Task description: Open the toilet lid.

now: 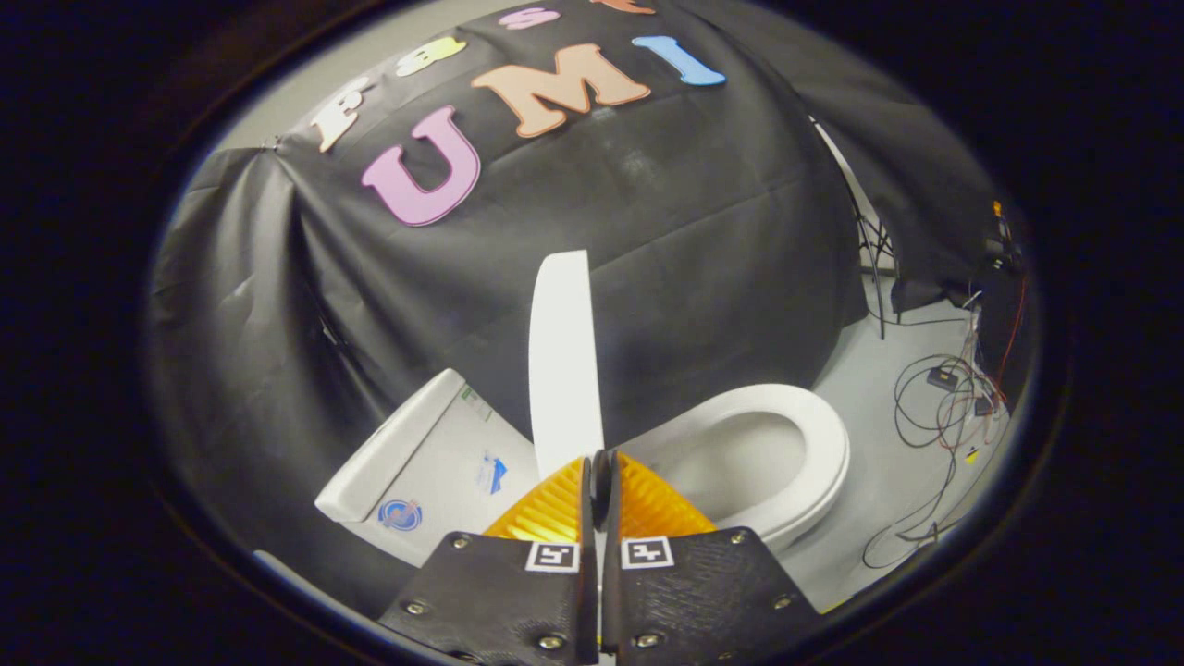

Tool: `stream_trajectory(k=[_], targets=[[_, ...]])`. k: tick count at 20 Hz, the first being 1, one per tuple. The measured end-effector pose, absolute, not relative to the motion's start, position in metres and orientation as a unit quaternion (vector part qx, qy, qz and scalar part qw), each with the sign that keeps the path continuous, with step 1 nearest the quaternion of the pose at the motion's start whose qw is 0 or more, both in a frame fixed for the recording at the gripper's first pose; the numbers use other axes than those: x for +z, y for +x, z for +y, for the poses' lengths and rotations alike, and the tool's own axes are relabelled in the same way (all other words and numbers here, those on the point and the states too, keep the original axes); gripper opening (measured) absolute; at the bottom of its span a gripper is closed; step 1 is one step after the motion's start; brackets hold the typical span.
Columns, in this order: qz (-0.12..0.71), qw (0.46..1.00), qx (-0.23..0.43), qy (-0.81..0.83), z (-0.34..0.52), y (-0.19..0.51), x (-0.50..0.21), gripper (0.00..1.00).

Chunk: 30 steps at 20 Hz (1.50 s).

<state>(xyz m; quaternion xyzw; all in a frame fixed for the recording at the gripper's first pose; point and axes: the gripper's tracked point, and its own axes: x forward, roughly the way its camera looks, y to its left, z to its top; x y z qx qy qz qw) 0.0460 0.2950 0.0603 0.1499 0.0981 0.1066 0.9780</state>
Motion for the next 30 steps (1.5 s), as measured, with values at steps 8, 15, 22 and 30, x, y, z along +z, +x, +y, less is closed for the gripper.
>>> stream_trajectory(k=[8,15,22,30], targets=[[0.099,0.984,0.109,0.103,0.325,0.039,0.067,0.02],[0.097,0.986,0.116,0.068,0.353,0.033,0.071,0.02],[0.095,0.986,0.126,0.044,0.379,0.026,0.073,0.02],[0.097,0.983,0.153,0.025,0.419,0.017,0.071,0.02]])
